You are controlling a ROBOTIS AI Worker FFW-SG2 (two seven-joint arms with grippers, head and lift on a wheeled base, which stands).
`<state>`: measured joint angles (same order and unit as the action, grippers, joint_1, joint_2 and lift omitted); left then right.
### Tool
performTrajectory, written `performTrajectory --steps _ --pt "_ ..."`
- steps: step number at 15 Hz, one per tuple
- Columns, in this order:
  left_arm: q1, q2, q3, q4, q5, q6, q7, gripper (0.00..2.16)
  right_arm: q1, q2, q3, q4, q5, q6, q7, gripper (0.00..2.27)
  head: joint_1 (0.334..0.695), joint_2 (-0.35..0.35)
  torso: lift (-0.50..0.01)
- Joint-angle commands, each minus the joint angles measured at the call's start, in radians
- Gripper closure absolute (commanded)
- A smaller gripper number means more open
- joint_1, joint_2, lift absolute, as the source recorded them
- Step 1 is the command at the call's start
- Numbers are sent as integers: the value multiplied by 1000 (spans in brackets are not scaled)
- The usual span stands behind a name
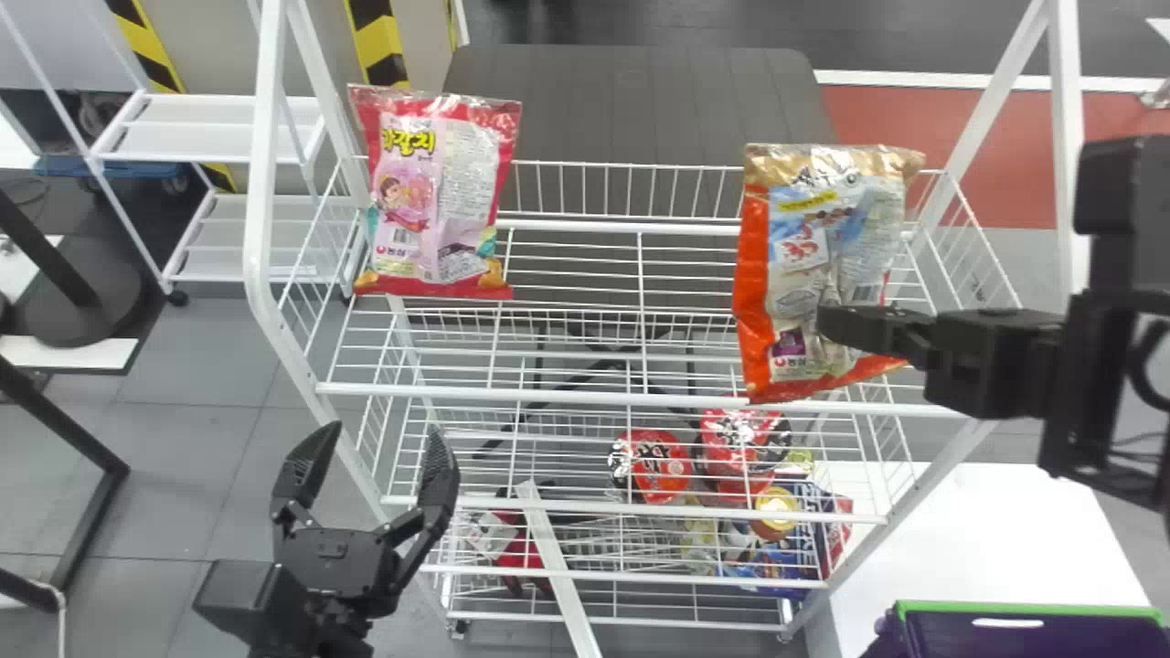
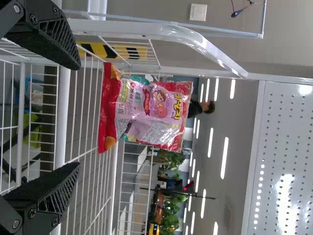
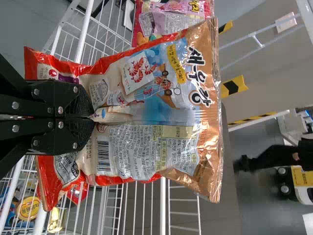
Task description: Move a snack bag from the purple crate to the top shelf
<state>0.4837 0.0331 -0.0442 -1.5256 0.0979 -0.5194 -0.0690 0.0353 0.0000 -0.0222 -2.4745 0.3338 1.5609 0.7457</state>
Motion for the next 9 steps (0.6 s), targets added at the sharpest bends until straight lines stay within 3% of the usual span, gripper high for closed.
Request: performTrajectory --steps 1,6,9 --pt "-13 -1 -2 21 -4 0 0 124 -58 1 77 78 -2 11 -52 2159 695 29 1" --pt "-39 -1 -6 56 -7 -3 0 124 -130 1 199 252 -21 -224 -241 2155 695 71 1" --pt "-50 -1 0 74 -6 -12 0 124 -169 1 234 324 -45 -307 -289 2155 695 93 1"
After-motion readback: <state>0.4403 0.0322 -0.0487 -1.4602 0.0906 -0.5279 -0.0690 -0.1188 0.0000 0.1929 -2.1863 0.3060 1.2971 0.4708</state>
